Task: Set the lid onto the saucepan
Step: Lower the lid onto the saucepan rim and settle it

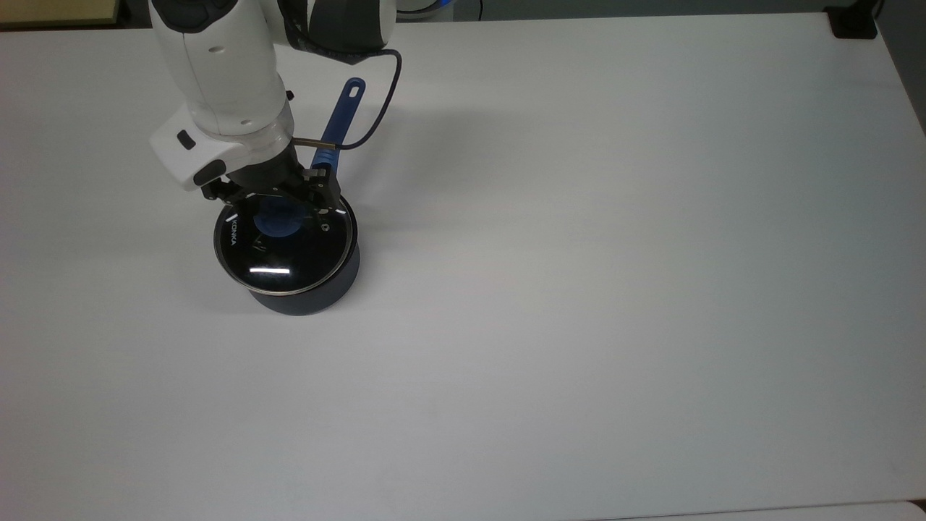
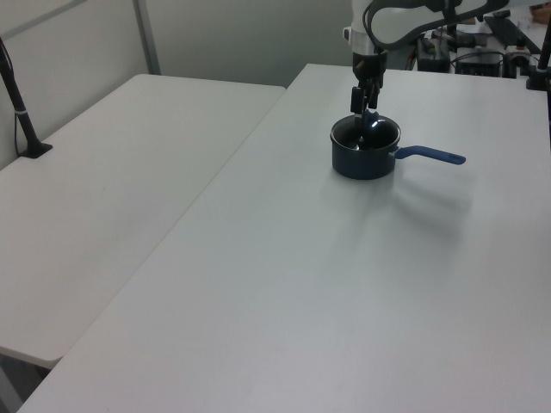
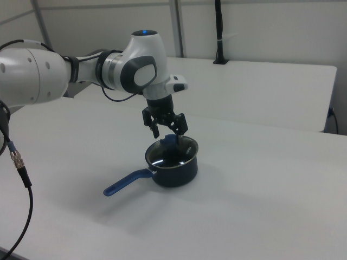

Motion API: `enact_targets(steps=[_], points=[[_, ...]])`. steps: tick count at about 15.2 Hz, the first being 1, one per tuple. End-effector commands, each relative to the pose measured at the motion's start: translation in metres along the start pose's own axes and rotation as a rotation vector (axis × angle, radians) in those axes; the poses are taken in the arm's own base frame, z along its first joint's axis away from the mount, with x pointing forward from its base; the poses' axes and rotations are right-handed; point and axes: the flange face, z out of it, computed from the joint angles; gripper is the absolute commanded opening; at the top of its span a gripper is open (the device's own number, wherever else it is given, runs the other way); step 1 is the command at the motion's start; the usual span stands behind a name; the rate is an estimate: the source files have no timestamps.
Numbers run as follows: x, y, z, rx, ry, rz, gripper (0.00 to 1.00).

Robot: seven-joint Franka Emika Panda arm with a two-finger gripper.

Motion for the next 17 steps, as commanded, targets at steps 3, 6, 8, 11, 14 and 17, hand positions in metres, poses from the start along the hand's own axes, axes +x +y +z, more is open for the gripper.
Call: enact_targets(steps=[3, 6, 8, 11, 14, 17], points=[[-0.001, -0.004, 0.000, 0.016, 0.011, 0.026, 1.00], [-0.004, -0.005, 0.005, 0.018, 0.001, 0.025, 1.00], [-0.005, -0.007, 0.008, 0.019, -0.007, 0.022, 1.00], [-0.005, -0.013, 0.010, 0.023, -0.010, 0.014, 1.00], [-0.004, -0.026, 0.010, 0.029, -0.010, 0.008, 1.00], [-0.004, -0.040, 0.011, 0.037, -0.013, 0.004, 1.00]])
